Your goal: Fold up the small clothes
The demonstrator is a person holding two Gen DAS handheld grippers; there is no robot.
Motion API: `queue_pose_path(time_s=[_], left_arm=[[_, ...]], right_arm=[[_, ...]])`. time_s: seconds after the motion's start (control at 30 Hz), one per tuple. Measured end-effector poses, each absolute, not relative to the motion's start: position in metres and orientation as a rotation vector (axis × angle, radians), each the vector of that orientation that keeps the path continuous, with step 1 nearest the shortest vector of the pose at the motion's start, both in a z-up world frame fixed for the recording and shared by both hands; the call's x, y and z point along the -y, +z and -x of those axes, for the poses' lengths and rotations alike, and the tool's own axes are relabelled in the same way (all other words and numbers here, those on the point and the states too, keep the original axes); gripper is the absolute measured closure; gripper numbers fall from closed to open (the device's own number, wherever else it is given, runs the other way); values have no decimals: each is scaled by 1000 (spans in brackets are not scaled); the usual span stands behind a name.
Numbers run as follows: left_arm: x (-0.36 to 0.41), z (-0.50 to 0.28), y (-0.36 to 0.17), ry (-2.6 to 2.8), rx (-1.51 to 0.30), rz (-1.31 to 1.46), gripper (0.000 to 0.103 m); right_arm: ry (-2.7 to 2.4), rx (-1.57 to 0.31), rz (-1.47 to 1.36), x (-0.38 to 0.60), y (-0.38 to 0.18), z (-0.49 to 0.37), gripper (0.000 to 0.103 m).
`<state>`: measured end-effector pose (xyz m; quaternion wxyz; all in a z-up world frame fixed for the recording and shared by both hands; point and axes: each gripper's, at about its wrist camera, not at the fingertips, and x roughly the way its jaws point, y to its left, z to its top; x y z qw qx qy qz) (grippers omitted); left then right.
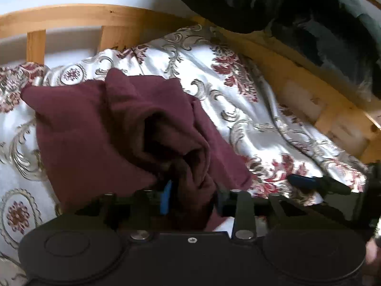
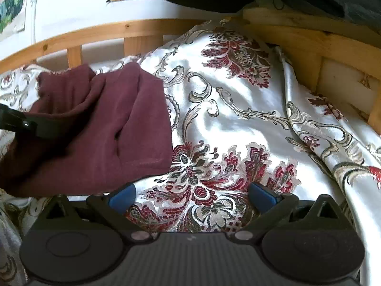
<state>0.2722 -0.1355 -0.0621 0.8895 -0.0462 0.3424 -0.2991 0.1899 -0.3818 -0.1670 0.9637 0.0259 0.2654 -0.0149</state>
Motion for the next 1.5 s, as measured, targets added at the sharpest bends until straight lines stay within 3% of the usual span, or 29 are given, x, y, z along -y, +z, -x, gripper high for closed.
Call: queue_pose_path(time_s=[0.03,0.1,0.4,0.63,1.1,1.33,1.5], left_arm=[[133,-268,-61,-634,-705,102,52],[132,-261,-58,-638,-688,102,30],[105,-216,-54,-572,-668,-31,6],[98,-209,-76,-483,-669,-79,5],[117,-211,-94,-443,-577,-293,1],[115,-207,-97,-425,-493,-342,2],[117,-206,-98,-438,-471,-364,2]], right_arm=[[-32,-540,-49,381,-167,-189,0],[-35,-541,-55,382,-167,-190,0],[-69,-546,-64,379,-163,-193,0],[-52,-494,-145,378,-144,-199,0],[69,-449,71,338,-105,-220,0],[203,-471,-44,325,-80,-258,1],[250,-520,-136,320,-77,-299,15]])
